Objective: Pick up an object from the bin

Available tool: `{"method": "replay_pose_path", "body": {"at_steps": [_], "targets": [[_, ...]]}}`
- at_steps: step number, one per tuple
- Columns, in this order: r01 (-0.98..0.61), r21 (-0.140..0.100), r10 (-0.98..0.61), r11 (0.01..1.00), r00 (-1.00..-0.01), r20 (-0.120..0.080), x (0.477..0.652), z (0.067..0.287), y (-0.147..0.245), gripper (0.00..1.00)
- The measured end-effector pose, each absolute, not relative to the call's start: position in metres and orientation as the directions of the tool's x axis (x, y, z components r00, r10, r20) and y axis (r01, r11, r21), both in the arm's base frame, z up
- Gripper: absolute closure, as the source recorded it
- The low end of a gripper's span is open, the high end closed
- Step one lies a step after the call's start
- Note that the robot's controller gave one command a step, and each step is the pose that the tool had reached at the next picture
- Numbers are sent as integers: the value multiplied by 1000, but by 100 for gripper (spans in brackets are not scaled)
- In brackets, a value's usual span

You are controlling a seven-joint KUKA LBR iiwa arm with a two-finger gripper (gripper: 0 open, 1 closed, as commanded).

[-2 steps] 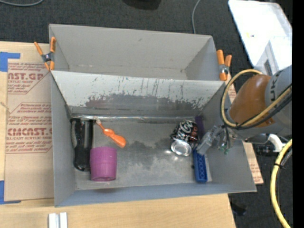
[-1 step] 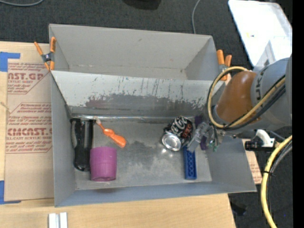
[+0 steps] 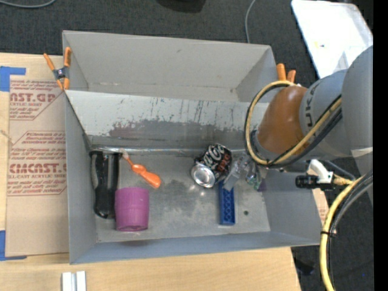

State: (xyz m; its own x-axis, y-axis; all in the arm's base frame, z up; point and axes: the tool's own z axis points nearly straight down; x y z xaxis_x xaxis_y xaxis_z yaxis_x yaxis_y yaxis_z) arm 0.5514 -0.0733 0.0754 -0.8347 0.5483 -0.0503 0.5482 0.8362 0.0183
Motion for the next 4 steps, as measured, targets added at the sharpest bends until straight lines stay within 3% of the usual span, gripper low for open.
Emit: {"method": "replay_pose_path", "body": {"at_steps": [1, 2, 3, 4], "targets": [[475, 17, 475, 880, -878, -51, 573, 75, -80, 100], [191, -4, 190, 982, -980, -65, 580, 75, -72, 100], [85, -11, 85, 996, -994, -66, 583, 76, -66, 100], [114, -7, 113, 993, -992, -63, 572, 92, -108, 100]]}}
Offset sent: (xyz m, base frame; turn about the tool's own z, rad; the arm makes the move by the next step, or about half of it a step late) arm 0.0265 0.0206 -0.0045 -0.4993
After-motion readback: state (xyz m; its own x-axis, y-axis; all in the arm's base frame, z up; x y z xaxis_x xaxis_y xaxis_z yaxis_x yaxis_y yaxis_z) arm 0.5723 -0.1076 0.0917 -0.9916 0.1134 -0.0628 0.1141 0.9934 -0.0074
